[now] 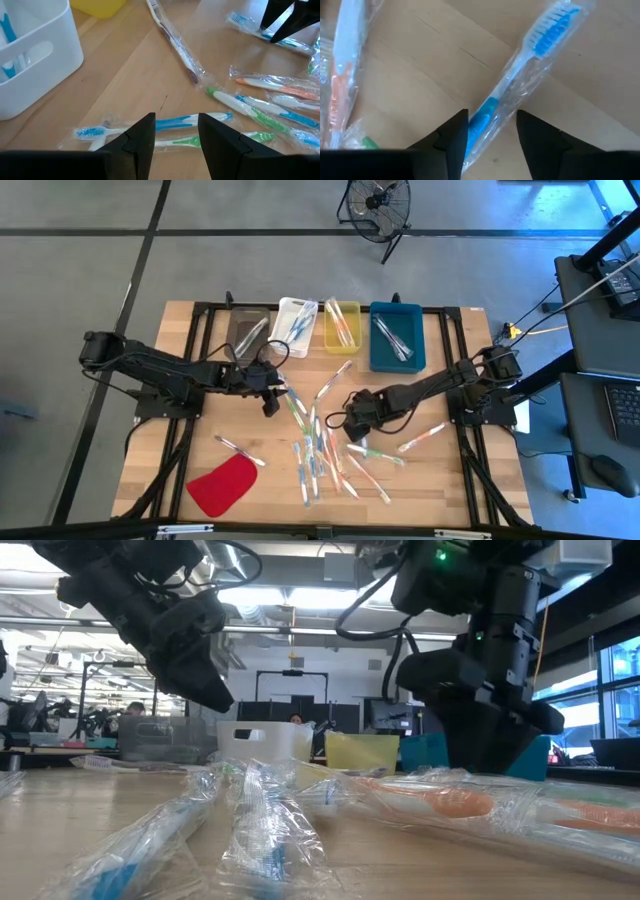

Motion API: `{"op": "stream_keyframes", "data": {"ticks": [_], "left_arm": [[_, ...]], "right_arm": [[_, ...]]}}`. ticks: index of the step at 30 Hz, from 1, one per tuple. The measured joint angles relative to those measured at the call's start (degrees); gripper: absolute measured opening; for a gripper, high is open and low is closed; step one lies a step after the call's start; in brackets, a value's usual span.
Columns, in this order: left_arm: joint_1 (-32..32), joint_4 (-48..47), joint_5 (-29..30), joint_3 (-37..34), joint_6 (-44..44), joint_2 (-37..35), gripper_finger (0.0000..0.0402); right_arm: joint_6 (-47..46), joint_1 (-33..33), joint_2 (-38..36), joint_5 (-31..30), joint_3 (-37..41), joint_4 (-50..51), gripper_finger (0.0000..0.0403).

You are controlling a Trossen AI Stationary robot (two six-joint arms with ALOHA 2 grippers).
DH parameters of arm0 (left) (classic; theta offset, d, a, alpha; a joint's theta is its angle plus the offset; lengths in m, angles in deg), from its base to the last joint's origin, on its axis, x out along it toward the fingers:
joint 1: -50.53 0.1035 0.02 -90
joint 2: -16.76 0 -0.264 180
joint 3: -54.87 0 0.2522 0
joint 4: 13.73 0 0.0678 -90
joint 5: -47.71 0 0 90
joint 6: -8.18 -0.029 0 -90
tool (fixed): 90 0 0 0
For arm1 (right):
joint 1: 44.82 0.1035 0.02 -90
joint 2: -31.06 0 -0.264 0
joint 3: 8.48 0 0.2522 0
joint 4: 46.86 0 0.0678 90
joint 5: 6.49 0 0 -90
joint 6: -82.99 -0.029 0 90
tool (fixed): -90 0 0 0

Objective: Pick & Place Toothbrushes
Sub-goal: Put the blue toothbrush into the white bin

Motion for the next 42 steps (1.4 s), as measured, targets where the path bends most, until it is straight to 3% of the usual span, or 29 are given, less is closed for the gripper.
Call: {"op": "stream_keyframes", "data": {"ticks": [17, 30, 42], "left_arm": [[0.0, -1.0, 0.0, 0.0, -1.2, 0.0, 0.0143], [0.0, -1.0, 0.0, 0.0, -1.3, 0.0, 0.0143], [0.0, -1.0, 0.0, 0.0, -0.7, 0.0, 0.0143]], "right_arm": [[0.0, -2.4, 0.1, -5.3, 0.0, -0.1, 0.0029], [4.5, -3.5, -0.5, -6.7, 0.1, -0.6, 0.0016], [10.3, -3.4, -4.4, -17.6, 0.1, -0.2, 0.0002]]}}
